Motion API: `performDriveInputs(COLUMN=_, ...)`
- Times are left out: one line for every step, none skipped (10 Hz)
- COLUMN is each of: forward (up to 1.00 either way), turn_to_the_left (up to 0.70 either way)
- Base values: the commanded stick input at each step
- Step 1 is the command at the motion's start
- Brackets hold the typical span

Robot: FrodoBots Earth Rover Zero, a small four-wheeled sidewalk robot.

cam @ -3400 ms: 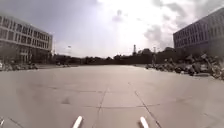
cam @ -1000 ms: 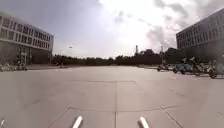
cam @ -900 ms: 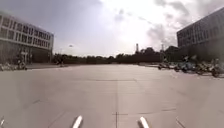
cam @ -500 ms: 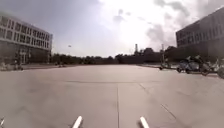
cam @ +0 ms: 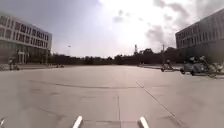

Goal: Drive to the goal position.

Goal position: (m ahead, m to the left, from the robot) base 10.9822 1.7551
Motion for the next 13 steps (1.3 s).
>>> performDriveInputs(forward=1.0, turn_to_the_left=-0.01)
performDriveInputs(forward=1.0, turn_to_the_left=-0.01)
performDriveInputs(forward=1.0, turn_to_the_left=0.1)
performDriveInputs(forward=1.0, turn_to_the_left=0.33)
performDriveInputs(forward=1.0, turn_to_the_left=0.17)
performDriveInputs(forward=1.0, turn_to_the_left=-0.01)
performDriveInputs(forward=1.0, turn_to_the_left=-0.01)
performDriveInputs(forward=1.0, turn_to_the_left=-0.01)
performDriveInputs(forward=1.0, turn_to_the_left=-0.01)
performDriveInputs(forward=1.0, turn_to_the_left=-0.01)
performDriveInputs(forward=1.0, turn_to_the_left=-0.01)
performDriveInputs(forward=1.0, turn_to_the_left=-0.01)
performDriveInputs(forward=1.0, turn_to_the_left=-0.01)
